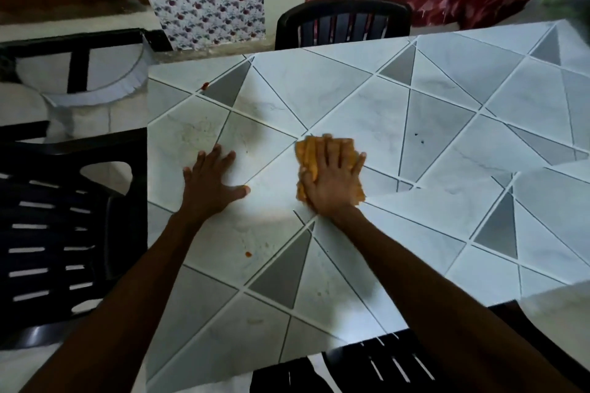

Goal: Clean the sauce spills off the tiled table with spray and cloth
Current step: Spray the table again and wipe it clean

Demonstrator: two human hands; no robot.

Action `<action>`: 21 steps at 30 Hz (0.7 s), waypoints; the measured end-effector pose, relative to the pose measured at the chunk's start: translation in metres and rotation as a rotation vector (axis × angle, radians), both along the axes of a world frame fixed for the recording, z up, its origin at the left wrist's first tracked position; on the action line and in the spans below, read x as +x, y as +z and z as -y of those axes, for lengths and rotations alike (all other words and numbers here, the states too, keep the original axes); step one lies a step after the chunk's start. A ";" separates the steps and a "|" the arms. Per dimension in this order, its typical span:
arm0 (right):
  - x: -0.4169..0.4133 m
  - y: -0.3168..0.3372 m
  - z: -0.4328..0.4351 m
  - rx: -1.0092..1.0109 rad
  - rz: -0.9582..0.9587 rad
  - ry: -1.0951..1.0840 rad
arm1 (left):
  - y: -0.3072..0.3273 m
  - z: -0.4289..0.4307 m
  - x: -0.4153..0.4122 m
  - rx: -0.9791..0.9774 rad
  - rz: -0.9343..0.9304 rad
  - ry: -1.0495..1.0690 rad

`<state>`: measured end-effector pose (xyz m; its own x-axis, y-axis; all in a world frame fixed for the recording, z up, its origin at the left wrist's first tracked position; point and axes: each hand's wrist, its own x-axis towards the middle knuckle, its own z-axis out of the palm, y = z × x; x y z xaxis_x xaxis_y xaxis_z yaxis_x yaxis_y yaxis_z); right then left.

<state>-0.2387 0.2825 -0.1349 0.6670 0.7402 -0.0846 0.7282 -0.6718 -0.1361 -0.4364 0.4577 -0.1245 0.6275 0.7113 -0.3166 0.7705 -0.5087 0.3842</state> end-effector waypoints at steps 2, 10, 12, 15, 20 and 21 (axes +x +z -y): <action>-0.037 0.000 0.021 0.042 0.022 0.253 | 0.005 0.004 0.002 -0.006 0.011 0.016; 0.010 0.001 0.155 -0.034 -0.005 0.130 | 0.009 0.088 -0.015 0.034 0.042 -0.084; 0.022 0.004 0.126 -0.009 -0.038 -0.127 | 0.007 0.096 -0.018 0.046 0.047 -0.073; -0.001 0.003 0.077 0.015 -0.083 -0.217 | 0.003 0.100 -0.017 0.035 0.034 -0.064; -0.061 0.004 0.149 0.040 -0.034 0.344 | 0.000 0.097 -0.023 0.040 0.014 -0.104; -0.062 0.005 0.177 0.035 -0.037 0.410 | 0.001 0.098 -0.023 0.036 0.002 -0.103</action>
<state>-0.3007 0.1056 -0.1297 0.3136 0.9467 -0.0732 0.9286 -0.3219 -0.1848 -0.4597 0.3593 -0.1230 0.6986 0.6539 -0.2906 0.7125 -0.5985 0.3661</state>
